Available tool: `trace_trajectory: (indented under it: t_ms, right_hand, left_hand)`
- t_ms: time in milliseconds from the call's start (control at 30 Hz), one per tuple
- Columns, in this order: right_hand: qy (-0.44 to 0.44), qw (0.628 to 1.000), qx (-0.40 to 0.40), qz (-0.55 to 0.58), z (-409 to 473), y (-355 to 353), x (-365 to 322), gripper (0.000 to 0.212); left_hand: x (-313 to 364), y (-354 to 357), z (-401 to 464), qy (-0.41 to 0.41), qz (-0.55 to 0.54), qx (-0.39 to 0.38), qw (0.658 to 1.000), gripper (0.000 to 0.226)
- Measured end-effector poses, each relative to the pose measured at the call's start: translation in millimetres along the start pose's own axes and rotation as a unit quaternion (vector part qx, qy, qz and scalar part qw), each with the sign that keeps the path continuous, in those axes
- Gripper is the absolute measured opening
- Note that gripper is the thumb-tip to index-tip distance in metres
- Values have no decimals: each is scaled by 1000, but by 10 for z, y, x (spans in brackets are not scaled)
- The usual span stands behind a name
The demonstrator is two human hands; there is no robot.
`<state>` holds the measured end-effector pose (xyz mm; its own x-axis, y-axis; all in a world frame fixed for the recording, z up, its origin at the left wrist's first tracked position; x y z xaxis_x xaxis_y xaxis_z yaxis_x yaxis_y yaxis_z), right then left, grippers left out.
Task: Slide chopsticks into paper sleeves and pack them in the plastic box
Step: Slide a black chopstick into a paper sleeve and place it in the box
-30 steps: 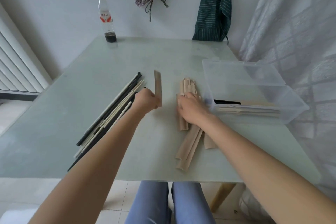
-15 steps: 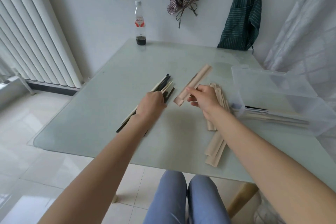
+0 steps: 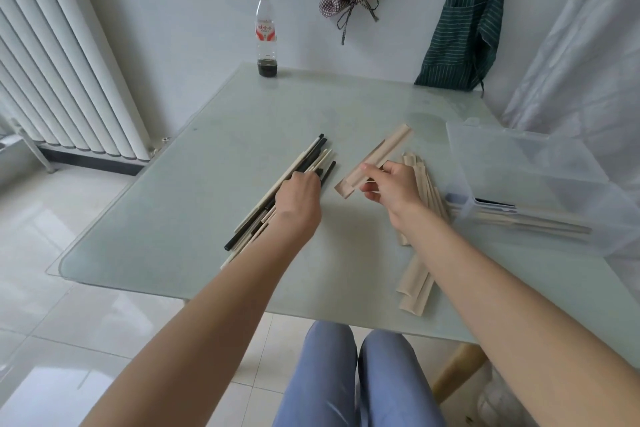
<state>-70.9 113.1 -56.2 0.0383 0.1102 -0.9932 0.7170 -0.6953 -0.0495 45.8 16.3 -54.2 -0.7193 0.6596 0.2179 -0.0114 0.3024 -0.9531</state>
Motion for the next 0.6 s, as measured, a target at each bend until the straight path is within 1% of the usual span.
trace_trajectory:
  t_ms: [133,200,267,300,333,367,400,433,467,533,600]
  right_hand:
    - [4,1000,-1,-1,-10,-6,24,24]
    - [5,1000,0,1,-12,-23,26,24]
    - [6,1000,0,8,-21,-56,26,23]
    - [7,1000,-1,13,-25,-74,27,22]
    - [9,1000,-1,19,-27,-97,32,21]
    - [12,1000,0,24,-32,-119,41,20]
    - [16,999,4,28,-33,-145,51,18]
    - [20,999,9,31,-38,-173,62,17]
    - [23,999,17,34,-45,-201,73,14]
    - [27,998,32,41,-64,-258,84,14]
    - [29,997,46,57,-82,-302,94,16]
  left_hand:
    - [67,12,-7,-22,2,1,1000,32]
    - [83,7,22,-22,0,-5,1000,32]
    - [72,19,50,-19,-19,-35,999,22]
    - [43,17,63,-18,-34,-49,998,10]
    - [10,18,78,-17,-55,-58,997,12]
    - [-19,37,96,-17,-85,-71,994,24]
    - [-33,60,111,-15,-128,-86,988,30]
    - [-39,85,125,-14,-192,-99,976,29]
    - [-27,108,126,-12,-275,-112,955,25]
    - [26,144,98,-14,-452,-128,883,18]
    - [98,161,62,-7,-579,-128,805,17]
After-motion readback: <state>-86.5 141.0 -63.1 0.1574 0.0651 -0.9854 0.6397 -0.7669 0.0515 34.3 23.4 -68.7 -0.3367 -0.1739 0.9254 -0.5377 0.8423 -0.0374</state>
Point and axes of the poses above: each hand's wrist, its own z-axis towards the middle knuckle, its own y-axis out of the palm, x = y × z, the point moved 6 cm from there along z, towards the middle knuckle, and after that the axes turned 12 degrees about -x, right-handed, at the moved point
